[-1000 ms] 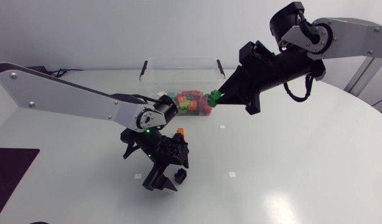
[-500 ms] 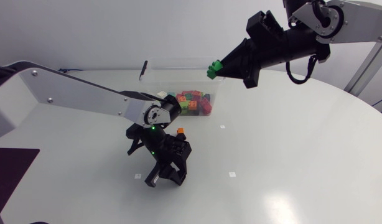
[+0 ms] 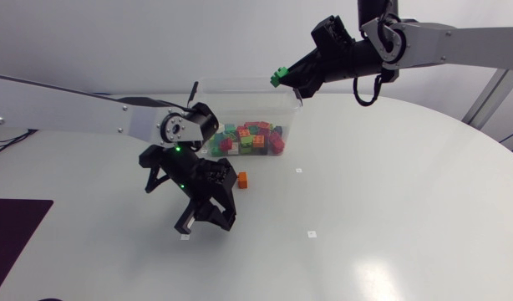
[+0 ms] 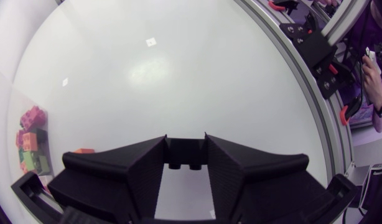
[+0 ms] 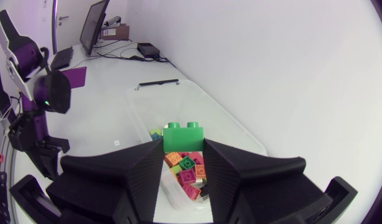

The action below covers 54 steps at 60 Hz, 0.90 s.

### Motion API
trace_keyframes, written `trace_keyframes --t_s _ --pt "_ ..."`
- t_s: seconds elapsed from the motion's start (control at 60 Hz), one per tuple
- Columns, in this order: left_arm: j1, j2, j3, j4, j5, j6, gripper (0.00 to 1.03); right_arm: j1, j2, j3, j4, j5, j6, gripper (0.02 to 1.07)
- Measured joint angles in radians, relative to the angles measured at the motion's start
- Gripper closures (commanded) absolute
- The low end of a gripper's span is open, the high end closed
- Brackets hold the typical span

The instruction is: Place the duplo bricks in the container

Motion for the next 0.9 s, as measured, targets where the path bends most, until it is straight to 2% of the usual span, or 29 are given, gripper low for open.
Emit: trace_keyframes --t_s 0.317,0.5,0.583,0.633,0.683,0.9 --pt "0.109 -0.082 0.055 0.001 0.127 -0.085 0.80 0.047 0.188 0.153 0.007 0.087 0.045 0.88" --pt "0.142 -0.108 0.100 0.103 0.143 -0.199 0.80 0.052 0.247 0.214 0.006 0.116 0.053 0.60" --pt "0.149 -0.111 0.118 0.146 0.152 -0.259 0.80 0.052 0.256 0.229 0.006 0.130 0.053 0.29" --pt "0.155 -0.111 0.131 0.186 0.155 -0.302 0.80 0.053 0.256 0.230 0.006 0.140 0.053 0.17" --pt "0.164 -0.111 0.146 0.228 0.155 -0.346 0.80 0.053 0.256 0.230 0.006 0.145 0.056 0.14" --pt "0.205 -0.103 0.244 0.410 0.156 -0.541 0.80 0.054 0.254 0.230 0.007 0.151 0.064 0.14"
